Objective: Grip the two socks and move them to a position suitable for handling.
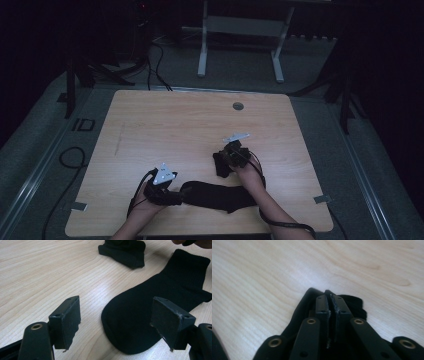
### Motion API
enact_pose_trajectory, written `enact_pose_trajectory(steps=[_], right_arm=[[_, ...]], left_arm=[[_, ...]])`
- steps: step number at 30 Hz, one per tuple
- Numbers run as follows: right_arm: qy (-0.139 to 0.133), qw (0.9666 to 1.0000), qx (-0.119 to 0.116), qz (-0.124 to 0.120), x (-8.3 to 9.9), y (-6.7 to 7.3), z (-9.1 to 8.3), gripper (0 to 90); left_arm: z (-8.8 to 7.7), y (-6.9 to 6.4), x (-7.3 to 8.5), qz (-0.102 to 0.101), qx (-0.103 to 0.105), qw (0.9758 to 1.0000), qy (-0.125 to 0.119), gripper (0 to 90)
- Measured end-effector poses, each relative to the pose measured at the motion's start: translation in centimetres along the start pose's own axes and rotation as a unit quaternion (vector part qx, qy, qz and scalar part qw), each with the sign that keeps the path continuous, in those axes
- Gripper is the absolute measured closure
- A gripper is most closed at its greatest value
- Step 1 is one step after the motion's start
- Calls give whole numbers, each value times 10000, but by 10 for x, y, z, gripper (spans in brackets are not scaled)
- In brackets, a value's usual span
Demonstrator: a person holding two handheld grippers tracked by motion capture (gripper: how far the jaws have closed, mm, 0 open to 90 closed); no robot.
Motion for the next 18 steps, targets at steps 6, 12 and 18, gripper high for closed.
enact_pose_trajectory(steps=[6,12,18], right_arm=[[-346,9992,-73,198,-7,-5,-21,849],[-495,9974,54,513,5,-25,-37,826],[-316,9964,155,773,34,-42,-37,737]], left_arm=[[0,1,0,-12,-2,10000,-2,244],[0,1,0,-15,-6,10000,1,244],[0,1,0,-29,-10,10000,18,244]])
Point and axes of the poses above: each handheld gripper's, and its own axes: z roughly forward along the jaws, x roughly out of its underside, y roughly to its left, the point moved 8 cm from there along z, roughly forward along the jaws, and after that the axes turned 15 degrees about -z, right-handed, at the moved point
